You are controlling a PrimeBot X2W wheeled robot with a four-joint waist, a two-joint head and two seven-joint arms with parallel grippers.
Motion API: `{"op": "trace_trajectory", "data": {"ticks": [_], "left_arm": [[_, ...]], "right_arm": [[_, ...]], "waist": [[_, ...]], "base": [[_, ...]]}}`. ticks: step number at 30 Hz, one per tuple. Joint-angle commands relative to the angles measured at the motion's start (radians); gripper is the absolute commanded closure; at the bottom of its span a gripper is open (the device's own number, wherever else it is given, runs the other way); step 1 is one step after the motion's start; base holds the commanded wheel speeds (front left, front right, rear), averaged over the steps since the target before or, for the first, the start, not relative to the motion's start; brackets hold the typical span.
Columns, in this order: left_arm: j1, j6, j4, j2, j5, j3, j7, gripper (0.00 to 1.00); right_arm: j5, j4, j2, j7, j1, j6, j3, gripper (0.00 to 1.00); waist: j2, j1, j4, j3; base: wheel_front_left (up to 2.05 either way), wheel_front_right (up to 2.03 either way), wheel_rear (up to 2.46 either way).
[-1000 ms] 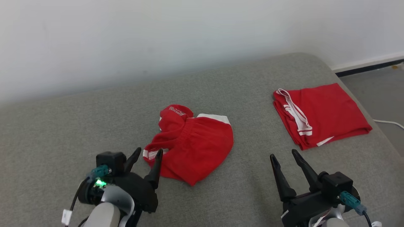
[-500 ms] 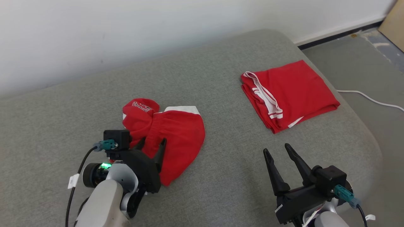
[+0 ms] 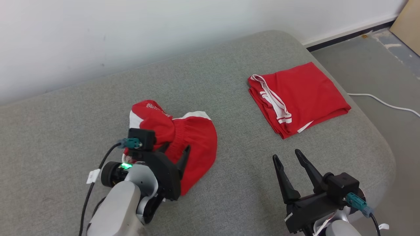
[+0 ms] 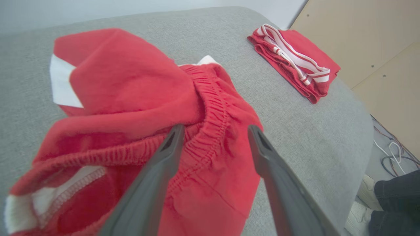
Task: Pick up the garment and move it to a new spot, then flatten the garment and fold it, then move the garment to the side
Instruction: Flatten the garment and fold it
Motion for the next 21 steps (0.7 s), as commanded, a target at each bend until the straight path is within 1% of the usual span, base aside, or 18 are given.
{"op": "trace_trajectory", "data": {"ticks": [1, 6, 14, 18, 21], "left_arm": [[0.001, 0.0, -0.006, -0.001, -0.013, -0.006, 0.008, 0.0], [0.026, 0.017, -0.049, -0.002, -0.027, -0.055, 0.053, 0.0], [0.05, 0.043, -0.122, -0.001, -0.028, -0.102, 0.077, 0.0], [0.038, 0.069, -0.113, 0.005, -0.028, -0.098, 0.098, 0.0], [0.019, 0.08, -0.096, 0.008, -0.031, -0.096, 0.12, 0.0]], "right_arm": [[-0.004, -0.002, 0.0, -0.004, 0.004, -0.003, 0.001, 0.0], [-0.001, -0.004, -0.007, -0.004, 0.01, -0.003, 0.006, 0.0], [0.005, -0.002, -0.013, -0.004, 0.019, -0.003, 0.008, 0.0], [0.007, -0.001, -0.01, -0.004, 0.01, -0.003, 0.02, 0.0], [0.011, -0.001, -0.012, -0.004, 0.002, -0.003, 0.026, 0.0]], "waist": [[-0.0001, -0.0001, 0.001, -0.002], [-0.0001, -0.0001, 0.0, -0.009], [-0.0001, -0.0001, -0.001, -0.021], [-0.0001, -0.0001, -0.013, -0.021], [-0.0001, -0.0001, -0.021, -0.016]], "base": [[0.0, 0.0, 0.0], [0.0, 0.0, 0.0], [0.0, 0.0, 0.0], [0.0, 0.0, 0.0], [0.0, 0.0, 0.0]]}}
